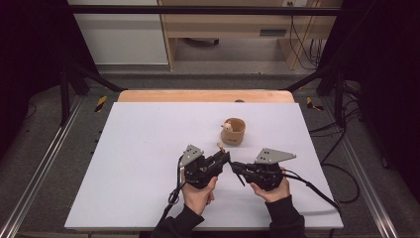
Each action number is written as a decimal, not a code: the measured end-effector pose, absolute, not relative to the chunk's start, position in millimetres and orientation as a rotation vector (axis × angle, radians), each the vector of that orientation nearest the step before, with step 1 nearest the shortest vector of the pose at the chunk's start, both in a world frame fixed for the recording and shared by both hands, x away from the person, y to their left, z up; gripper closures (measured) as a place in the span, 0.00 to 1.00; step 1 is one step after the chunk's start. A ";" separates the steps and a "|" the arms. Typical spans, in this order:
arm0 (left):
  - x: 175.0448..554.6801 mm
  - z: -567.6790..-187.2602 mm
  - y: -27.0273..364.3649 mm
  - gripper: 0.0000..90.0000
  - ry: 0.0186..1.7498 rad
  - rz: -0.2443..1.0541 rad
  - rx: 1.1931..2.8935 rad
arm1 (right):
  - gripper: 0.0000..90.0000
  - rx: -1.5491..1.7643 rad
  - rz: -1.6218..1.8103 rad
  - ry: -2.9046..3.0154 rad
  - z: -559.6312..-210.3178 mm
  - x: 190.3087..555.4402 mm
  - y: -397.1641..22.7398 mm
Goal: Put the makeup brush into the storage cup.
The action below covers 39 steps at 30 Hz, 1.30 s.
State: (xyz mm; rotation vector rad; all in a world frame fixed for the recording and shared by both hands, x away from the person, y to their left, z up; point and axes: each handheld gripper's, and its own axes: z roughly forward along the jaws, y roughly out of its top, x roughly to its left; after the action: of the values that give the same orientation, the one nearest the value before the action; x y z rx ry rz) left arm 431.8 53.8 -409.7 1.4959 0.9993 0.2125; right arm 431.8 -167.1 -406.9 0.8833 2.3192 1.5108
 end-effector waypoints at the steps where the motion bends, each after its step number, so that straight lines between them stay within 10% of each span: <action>1: 431.5 -409.4 53.6 0.84 0.998 0.211 1.495 | 0.93 0.883 1.510 2.320 -407.0 431.8 -167.0; 15: 429.4 -405.2 52.4 0.93 0.946 0.192 1.505 | 1.00 0.855 1.506 2.302 -404.6 429.1 -167.9; 28: 431.5 -393.6 58.9 0.93 0.871 0.308 1.563 | 0.61 0.861 1.527 2.188 -397.2 425.6 -174.6; 39: 425.4 -391.0 49.7 0.93 0.835 0.385 1.578 | 0.57 0.891 1.561 2.164 -407.9 427.7 -163.6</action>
State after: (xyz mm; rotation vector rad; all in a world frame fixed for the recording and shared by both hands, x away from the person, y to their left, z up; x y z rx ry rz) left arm 425.4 49.7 -391.0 1.5777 0.8352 0.3854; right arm 427.7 -163.6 -407.9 0.8910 2.1638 1.5611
